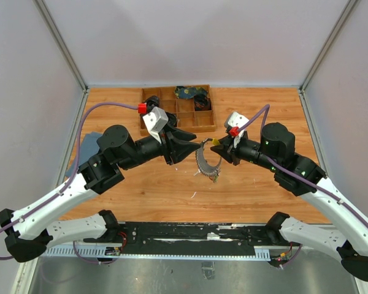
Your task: Put the keys on the keyring
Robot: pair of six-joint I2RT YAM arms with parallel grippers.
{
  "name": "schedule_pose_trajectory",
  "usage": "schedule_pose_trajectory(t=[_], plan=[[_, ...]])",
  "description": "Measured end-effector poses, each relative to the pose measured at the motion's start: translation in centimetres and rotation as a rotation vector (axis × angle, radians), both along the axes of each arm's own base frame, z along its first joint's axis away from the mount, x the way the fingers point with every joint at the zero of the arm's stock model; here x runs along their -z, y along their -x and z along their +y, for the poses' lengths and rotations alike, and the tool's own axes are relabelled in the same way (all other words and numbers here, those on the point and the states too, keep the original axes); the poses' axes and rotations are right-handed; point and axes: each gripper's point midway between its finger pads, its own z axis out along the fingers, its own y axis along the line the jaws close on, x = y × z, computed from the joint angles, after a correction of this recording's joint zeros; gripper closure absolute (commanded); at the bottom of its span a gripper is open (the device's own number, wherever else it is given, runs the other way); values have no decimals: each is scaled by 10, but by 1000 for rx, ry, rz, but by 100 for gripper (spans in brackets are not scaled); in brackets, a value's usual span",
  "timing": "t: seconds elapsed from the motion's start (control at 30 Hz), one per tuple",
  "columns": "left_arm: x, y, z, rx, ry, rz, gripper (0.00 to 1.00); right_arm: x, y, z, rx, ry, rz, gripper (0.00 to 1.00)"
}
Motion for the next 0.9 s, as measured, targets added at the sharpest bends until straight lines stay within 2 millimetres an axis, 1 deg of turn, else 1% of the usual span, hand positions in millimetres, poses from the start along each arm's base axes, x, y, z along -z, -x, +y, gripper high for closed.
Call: schedule_pose_trajectory(t=[0.23, 0.67, 0.9], plan=[[-1, 0, -1, 3, 8, 3, 62, 0, 0, 0, 0, 0, 0, 99], [3, -2, -4, 4, -3, 14, 68, 0, 0, 0, 0, 0, 0, 99], [4, -2, -5, 6, -6, 16, 68, -1, 0, 0, 0, -1, -2, 99]])
